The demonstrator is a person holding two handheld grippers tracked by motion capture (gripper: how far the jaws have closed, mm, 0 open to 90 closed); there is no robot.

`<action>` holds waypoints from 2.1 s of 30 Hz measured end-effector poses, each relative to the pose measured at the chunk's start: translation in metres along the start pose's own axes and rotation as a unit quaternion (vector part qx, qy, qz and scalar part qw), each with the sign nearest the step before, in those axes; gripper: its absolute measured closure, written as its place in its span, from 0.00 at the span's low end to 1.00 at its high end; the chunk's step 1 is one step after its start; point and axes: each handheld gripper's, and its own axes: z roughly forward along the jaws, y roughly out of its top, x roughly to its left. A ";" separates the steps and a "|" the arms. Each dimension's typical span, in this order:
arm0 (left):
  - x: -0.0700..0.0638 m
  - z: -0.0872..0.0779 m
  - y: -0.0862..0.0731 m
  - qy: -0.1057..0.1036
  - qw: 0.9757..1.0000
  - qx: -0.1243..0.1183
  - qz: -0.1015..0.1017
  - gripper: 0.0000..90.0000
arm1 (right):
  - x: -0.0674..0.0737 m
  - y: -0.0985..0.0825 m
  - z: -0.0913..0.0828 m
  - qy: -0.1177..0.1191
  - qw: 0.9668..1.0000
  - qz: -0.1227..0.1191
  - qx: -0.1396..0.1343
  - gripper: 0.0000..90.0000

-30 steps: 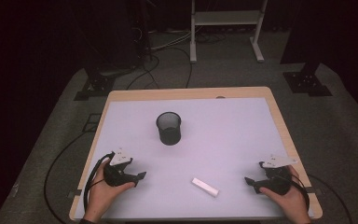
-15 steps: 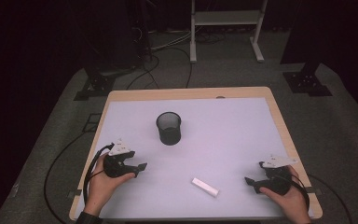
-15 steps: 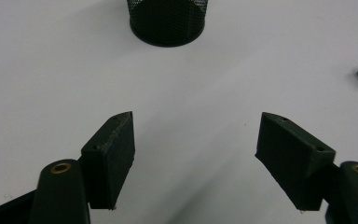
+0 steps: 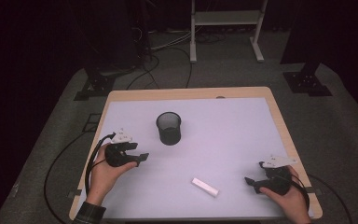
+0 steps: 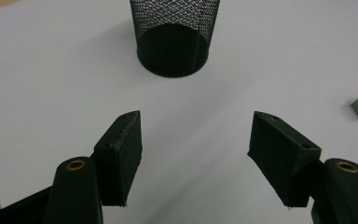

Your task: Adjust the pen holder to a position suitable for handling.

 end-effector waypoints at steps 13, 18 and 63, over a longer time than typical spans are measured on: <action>0.008 0.002 0.031 -0.001 1.000 -0.002 0.005 0.43 | 0.000 0.000 0.000 0.000 1.000 0.000 0.000 0.13; 0.011 0.005 0.042 0.001 1.000 -0.004 0.007 0.45 | 0.000 0.000 0.000 0.000 1.000 0.000 0.000 0.13; 0.045 0.074 0.115 0.036 0.998 0.042 0.012 0.62 | 0.000 0.000 0.000 0.000 1.000 0.000 0.000 0.13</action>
